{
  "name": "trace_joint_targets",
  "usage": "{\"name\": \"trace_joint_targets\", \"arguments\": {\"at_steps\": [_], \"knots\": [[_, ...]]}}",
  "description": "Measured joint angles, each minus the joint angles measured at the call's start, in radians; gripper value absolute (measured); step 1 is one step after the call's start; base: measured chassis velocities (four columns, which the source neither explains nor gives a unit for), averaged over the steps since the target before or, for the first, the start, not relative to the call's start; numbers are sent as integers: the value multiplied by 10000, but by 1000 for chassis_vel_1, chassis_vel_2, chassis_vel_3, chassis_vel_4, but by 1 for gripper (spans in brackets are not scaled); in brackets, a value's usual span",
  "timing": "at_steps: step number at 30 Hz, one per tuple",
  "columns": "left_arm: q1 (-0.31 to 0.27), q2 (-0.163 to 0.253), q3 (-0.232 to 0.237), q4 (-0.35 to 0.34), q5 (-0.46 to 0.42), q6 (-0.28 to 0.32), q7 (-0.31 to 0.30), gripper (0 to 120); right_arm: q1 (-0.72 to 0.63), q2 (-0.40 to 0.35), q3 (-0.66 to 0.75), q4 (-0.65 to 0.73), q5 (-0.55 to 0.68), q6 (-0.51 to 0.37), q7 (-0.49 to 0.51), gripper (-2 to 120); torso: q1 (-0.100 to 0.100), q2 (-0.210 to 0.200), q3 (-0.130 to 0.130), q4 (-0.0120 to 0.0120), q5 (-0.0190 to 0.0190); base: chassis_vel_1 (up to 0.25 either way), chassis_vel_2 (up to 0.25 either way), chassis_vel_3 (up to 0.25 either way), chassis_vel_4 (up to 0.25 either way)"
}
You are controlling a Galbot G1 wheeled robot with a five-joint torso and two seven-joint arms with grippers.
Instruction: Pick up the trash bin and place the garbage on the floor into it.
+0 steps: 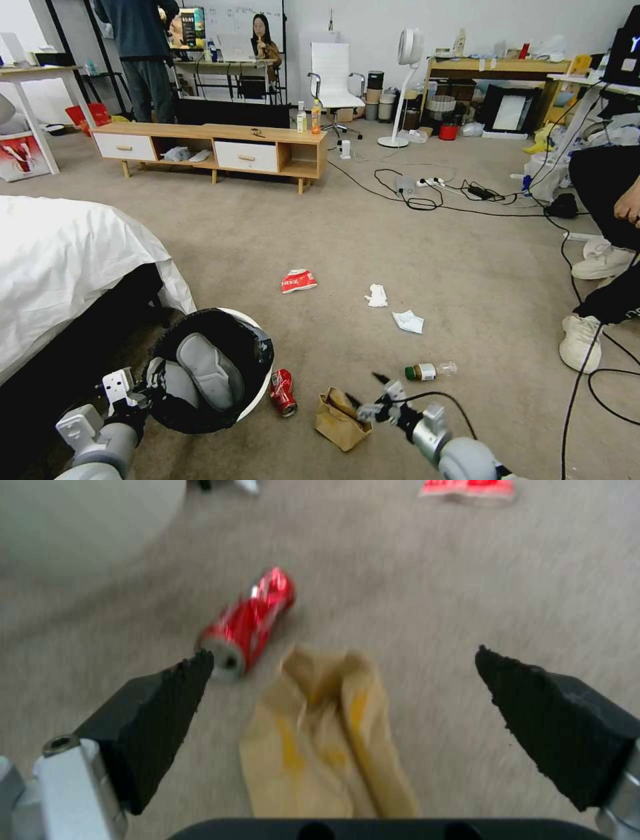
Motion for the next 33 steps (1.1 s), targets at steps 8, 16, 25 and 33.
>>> {"name": "trace_joint_targets", "arguments": {"at_steps": [8,16,25,33], "knots": [[163,-24,0,-97,52,-75,61,6,326,124,-670,-1370,-103,-215,-558,100,0,0,-1,1,0,0,0,0,0],[345,-79,-14,-216,108,-175,146,6,644,773,-830,-2848,-200,-169,-645,100,0,0,-1,3,2,0,0,0,0],[342,-146,26,-220,208,-182,158,6,986,1516,-845,-3853,-432,2,-886,100,0,0,-1,4,3,0,0,0,0],[352,-164,21,-216,259,-228,201,6,1324,2361,-811,-4687,-513,154,-1013,100,0,0,-1,1,-2,0,0,0,0]]}}
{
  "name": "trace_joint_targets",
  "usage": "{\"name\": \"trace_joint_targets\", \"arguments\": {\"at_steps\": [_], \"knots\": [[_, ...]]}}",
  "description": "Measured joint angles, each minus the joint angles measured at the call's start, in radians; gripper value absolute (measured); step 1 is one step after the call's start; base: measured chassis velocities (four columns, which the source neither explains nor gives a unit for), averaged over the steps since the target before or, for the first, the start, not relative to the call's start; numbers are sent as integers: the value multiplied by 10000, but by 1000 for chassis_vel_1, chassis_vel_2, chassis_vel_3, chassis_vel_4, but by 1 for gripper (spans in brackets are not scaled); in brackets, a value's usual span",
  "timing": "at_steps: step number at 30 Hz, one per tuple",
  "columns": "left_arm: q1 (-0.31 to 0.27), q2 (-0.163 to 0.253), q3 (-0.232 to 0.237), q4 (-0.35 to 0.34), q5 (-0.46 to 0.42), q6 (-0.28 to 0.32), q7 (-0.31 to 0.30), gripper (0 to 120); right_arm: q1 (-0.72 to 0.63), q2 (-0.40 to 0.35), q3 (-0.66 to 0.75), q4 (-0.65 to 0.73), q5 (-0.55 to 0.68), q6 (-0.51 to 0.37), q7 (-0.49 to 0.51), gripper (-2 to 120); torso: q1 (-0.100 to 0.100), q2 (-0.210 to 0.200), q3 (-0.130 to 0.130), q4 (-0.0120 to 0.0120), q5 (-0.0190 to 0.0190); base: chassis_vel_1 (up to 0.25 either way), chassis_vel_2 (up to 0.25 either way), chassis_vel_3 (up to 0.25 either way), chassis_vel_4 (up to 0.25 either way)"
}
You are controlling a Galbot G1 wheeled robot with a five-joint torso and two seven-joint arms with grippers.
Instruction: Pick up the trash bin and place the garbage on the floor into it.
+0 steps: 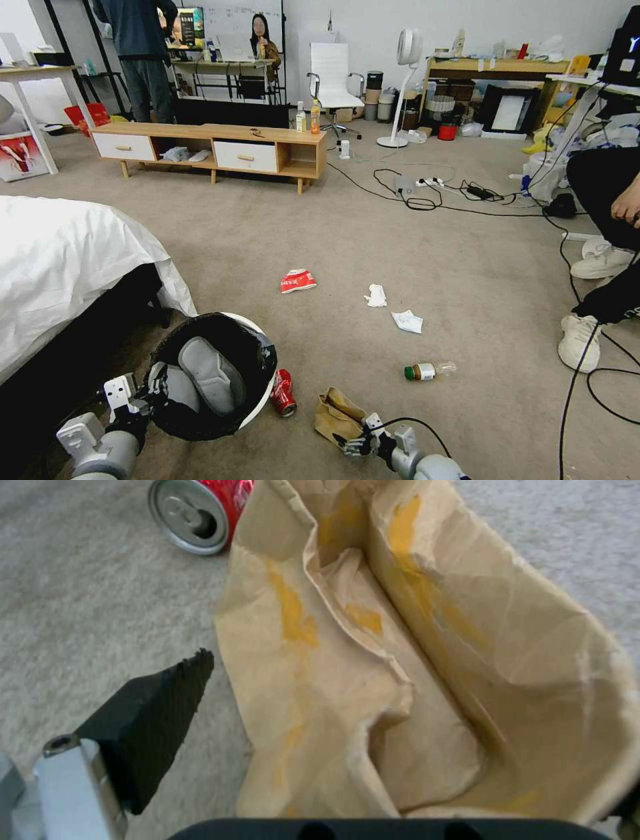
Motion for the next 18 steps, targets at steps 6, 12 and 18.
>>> {"name": "trace_joint_targets", "arguments": {"at_steps": [6,12,18], "knots": [[25,26,-32,30,0,-40,34,6,116,342,22,-347,-101,30,-110,93,0,0,1,5,10,0,0,0,0],[20,13,-32,55,0,-58,46,6,89,384,131,-423,-126,47,-230,70,0,0,0,0,5,0,0,0,0],[22,3,-17,99,6,-75,57,6,32,317,254,-381,-137,73,-256,51,0,0,0,1,4,0,0,0,0]]}}
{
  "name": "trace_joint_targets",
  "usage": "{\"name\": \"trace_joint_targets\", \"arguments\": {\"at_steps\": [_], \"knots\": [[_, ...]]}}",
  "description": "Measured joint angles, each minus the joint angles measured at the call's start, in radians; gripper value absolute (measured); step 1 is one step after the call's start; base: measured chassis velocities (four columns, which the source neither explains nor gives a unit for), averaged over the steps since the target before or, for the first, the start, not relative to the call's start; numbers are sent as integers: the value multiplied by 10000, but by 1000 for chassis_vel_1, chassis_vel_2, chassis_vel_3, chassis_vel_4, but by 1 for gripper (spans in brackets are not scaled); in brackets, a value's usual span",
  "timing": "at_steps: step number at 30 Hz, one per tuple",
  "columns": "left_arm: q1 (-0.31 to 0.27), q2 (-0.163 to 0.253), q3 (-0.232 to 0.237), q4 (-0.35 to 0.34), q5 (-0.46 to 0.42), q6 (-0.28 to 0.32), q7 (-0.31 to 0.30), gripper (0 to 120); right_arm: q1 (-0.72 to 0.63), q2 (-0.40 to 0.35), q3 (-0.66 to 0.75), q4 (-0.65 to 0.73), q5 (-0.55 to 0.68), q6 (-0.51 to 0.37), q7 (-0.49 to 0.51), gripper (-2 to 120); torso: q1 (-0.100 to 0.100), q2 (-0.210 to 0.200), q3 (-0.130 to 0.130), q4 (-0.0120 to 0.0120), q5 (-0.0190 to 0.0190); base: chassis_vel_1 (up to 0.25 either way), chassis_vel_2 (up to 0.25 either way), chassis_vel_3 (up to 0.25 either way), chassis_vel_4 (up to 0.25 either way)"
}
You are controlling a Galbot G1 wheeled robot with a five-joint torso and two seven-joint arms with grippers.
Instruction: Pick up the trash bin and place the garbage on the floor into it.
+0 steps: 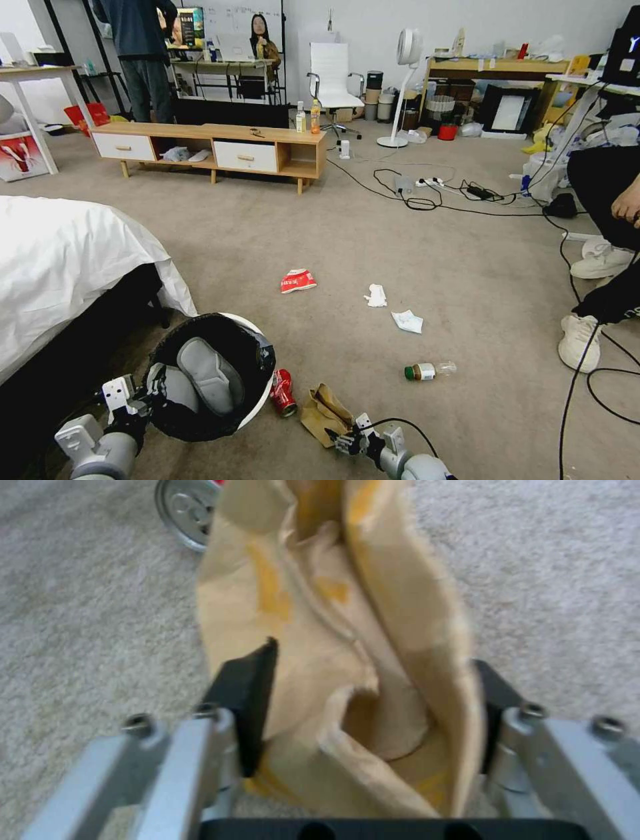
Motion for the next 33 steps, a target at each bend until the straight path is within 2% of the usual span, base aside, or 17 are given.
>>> {"name": "trace_joint_targets", "arguments": {"at_steps": [1,4,8,13,20,26,27,28,30,31,33], "knots": [[0,0,0,0,0,0,0,6,0,0,0,0,0,0,0,51,0,0,0,0,0,0,0,0,0],[-19,-21,6,3,14,-2,3,6,3,-20,40,27,9,28,2,33,0,0,0,-1,0,0,0,0,0],[-18,-25,7,4,30,-4,10,6,10,-17,43,51,16,41,2,25,0,0,0,0,-1,0,0,0,0],[-16,-48,7,6,54,-19,21,6,19,-15,54,56,14,121,-47,1,-1,0,0,0,0,0,0,0,0],[-26,-59,5,9,66,-20,22,6,-31,-159,415,453,-11,165,57,0,0,0,0,2,2,0,0,0,0],[-32,-12,0,-36,15,5,-7,6,-255,-752,1424,1958,-34,-75,717,0,0,0,0,0,2,0,0,0,0],[-46,8,0,-67,-1,28,-32,6,-332,-1048,1977,2765,-55,-213,993,0,0,0,0,0,0,0,0,0,0],[-46,8,0,-67,-1,28,-32,6,-332,-1048,1977,2765,-55,-213,993,0,0,0,0,0,0,0,0,0,0],[-81,53,0,-144,-24,87,-62,6,-469,-1671,3200,4229,-151,-369,1316,0,0,0,0,2,1,0,0,0,0],[-81,53,0,-144,-24,87,-62,6,-469,-1671,3200,4229,-151,-369,1316,0,0,0,0,2,1,0,0,0,0],[-72,85,2,-197,-46,116,-66,6,-632,-2162,4036,5017,-167,-435,1402,0,0,0,0,-4,2,0,0,0,0]]}}
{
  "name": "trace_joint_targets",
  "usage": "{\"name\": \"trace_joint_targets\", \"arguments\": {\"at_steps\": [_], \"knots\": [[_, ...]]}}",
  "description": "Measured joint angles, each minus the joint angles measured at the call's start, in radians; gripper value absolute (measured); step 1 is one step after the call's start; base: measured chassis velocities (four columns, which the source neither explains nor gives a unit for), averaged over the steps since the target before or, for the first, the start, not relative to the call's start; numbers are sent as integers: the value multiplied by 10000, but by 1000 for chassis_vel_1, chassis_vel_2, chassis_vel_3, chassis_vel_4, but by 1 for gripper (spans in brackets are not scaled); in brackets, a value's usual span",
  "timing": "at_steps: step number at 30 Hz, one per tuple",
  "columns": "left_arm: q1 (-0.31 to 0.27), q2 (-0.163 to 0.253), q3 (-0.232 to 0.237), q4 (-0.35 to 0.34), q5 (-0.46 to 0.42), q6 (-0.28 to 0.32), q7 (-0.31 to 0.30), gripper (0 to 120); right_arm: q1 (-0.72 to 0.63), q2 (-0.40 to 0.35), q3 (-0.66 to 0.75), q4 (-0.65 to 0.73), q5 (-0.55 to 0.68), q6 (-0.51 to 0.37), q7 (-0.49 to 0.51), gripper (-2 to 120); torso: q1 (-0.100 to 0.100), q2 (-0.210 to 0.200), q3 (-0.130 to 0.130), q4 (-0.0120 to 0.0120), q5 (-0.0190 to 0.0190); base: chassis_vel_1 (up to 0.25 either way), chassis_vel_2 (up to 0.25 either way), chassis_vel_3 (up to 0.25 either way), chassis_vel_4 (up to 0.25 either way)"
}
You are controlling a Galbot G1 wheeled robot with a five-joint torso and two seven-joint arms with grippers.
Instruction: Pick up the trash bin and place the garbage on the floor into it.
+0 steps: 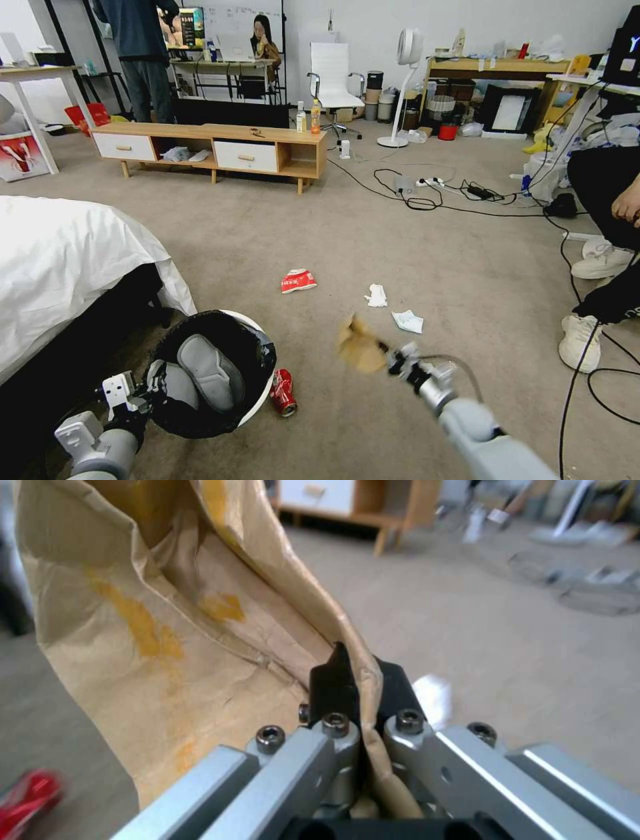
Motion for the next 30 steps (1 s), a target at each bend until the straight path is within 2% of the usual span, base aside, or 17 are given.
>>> {"name": "trace_joint_targets", "arguments": {"at_steps": [9,15,16,17,20,22,30], "knots": [[73,13,33,-37,-3,4,-2,6,-83,-604,1539,1591,420,-185,35,0,0,0,0,4,-1,0,0,0,0],[79,5,67,-55,15,20,-6,6,-88,-729,1753,2286,653,-311,38,0,0,0,0,3,0,0,0,0,0],[78,-5,97,-77,39,50,-13,6,-101,-858,1774,3013,895,-430,39,0,0,0,0,4,-2,0,0,0,0],[71,-8,121,-92,50,93,-31,6,-95,-962,1621,3575,1040,-439,24,0,0,0,-1,3,-4,0,0,0,0],[67,-7,156,-116,66,170,-64,6,-30,-1056,1304,4048,1118,-303,-71,0,0,1,0,4,-1,0,0,0,0],[60,15,190,-215,39,370,-208,6,216,-1189,558,4643,1334,-20,-320,0,0,1,0,5,-3,0,0,0,0],[-27,175,350,-403,38,1046,-433,6,1363,-1357,-1176,5148,1950,515,-1207,0,0,0,0,7,-4,0,0,0,0]]}}
